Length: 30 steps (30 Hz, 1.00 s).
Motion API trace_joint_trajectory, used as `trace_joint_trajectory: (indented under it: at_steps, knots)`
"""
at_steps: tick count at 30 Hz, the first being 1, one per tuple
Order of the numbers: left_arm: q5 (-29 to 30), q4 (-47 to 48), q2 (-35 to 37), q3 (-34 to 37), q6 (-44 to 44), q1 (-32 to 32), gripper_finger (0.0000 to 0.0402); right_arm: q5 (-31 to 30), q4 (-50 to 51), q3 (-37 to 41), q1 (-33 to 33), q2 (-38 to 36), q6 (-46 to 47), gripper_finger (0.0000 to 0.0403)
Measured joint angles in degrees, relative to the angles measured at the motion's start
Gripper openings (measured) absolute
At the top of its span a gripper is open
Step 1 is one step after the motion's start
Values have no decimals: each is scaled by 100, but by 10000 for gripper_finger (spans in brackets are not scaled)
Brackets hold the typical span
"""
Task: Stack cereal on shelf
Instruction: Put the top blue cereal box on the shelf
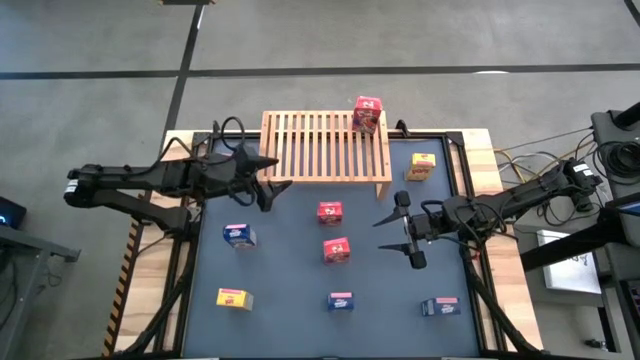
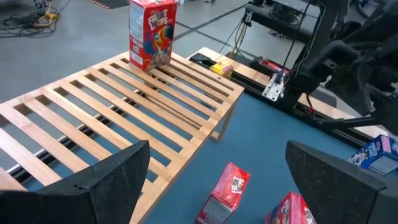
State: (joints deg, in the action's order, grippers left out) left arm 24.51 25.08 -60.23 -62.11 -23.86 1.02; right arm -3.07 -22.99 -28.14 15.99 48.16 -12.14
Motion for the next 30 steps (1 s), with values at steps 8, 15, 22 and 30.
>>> trace_joint_trajectory:
  at_steps: [8,15,22,30]
  knots:
    - [-232,477,44,-2,7,0,359,0,3,-11,0,0,-7,237]
    - [-607,1413,422,-2,-390,4,359,0,22,-11,0,0,-45,237]
    - [-947,2601,842,-2,-848,0,359,0,25,-9,0,0,-50,237]
    - [-1135,3909,708,-2,-812,0,359,-1,27,-2,-2,0,-127,237]
